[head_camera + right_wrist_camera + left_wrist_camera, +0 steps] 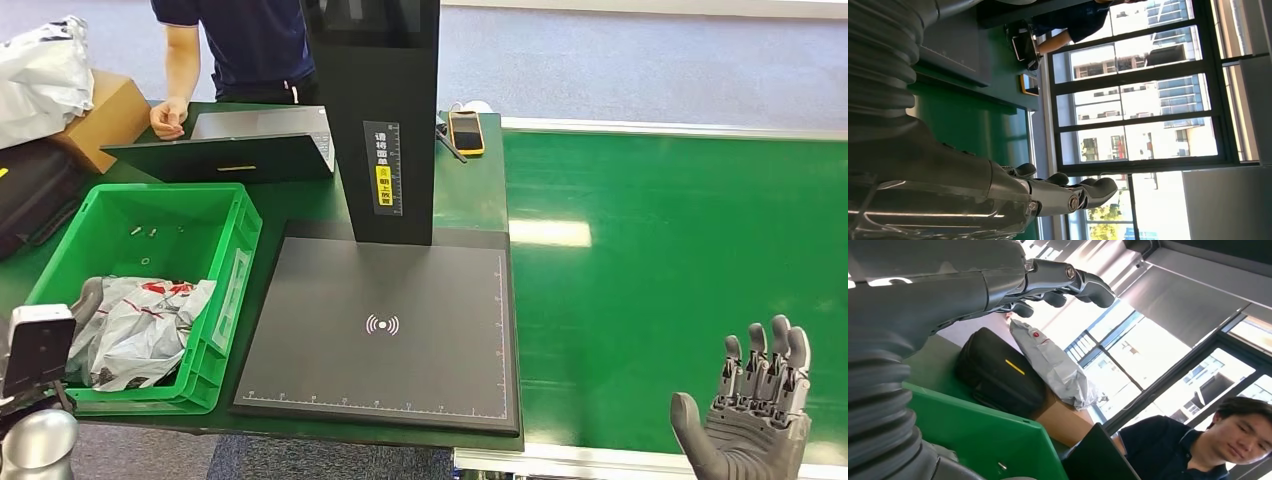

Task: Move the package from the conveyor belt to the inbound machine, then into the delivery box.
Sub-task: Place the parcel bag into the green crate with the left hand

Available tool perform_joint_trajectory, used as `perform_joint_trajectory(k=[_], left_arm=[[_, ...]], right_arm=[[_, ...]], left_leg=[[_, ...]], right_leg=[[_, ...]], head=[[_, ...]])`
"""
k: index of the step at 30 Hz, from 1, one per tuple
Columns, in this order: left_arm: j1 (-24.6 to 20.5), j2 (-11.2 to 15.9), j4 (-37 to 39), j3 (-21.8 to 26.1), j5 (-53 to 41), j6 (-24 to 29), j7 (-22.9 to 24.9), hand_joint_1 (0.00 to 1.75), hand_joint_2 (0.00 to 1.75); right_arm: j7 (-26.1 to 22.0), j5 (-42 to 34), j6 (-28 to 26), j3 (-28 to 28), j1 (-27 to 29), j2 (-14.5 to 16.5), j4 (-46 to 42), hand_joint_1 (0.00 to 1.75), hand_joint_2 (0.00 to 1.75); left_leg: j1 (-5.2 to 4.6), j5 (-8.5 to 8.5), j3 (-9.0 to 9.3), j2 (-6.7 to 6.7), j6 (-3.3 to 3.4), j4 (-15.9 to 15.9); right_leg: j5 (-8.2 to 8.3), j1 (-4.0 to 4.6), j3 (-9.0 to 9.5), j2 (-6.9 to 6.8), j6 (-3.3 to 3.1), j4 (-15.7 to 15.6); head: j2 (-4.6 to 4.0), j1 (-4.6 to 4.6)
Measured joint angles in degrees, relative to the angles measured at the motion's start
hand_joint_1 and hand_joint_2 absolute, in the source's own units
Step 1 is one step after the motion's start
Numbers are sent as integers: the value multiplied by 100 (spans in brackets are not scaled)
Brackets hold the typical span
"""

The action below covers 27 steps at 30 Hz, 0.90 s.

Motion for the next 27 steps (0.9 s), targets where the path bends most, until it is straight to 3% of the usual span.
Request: perform_joint_trajectory(k=[5, 8, 14, 21, 27], left_arm=[[171, -82, -287, -120, -52, 128, -184, 0, 175], [398, -187, -706, -324, -15, 379, -533, 0, 175], [966, -408, -1695, -1272, 89, 867, -1046, 0, 175], [1112, -771, -1805, -2792, 363, 67, -607, 0, 175], [1040, -1243, -1372, -3404, 889, -704, -289, 0, 175]], right_arm=[[0, 1, 11, 1, 5, 0, 0, 0, 175], [3, 7, 27, 0, 18, 0, 0, 0, 175], [89, 35, 114, -4, 27, 2, 3, 0, 175], [227, 266, 180, -8, 28, 16, 49, 0, 175], [334, 399, 228, 26, 8, 18, 162, 0, 175]], left_leg=[[0, 0, 0, 0, 0, 0], [-1, -1, 0, 1, -1, 0], [-3, -7, 2, 0, 3, 1], [-3, -7, 7, -1, 2, 1], [-3, -7, 10, -1, 2, 1]], right_leg=[[0, 0, 0, 0, 0, 0], [0, -1, 0, 0, 0, 0], [-3, -4, 0, 0, 2, -2], [-2, -3, 5, -1, 1, -2], [-1, -2, 10, 0, 1, -2]], head=[[0, -1], [0, -1], [0, 0], [0, 1], [0, 0]])
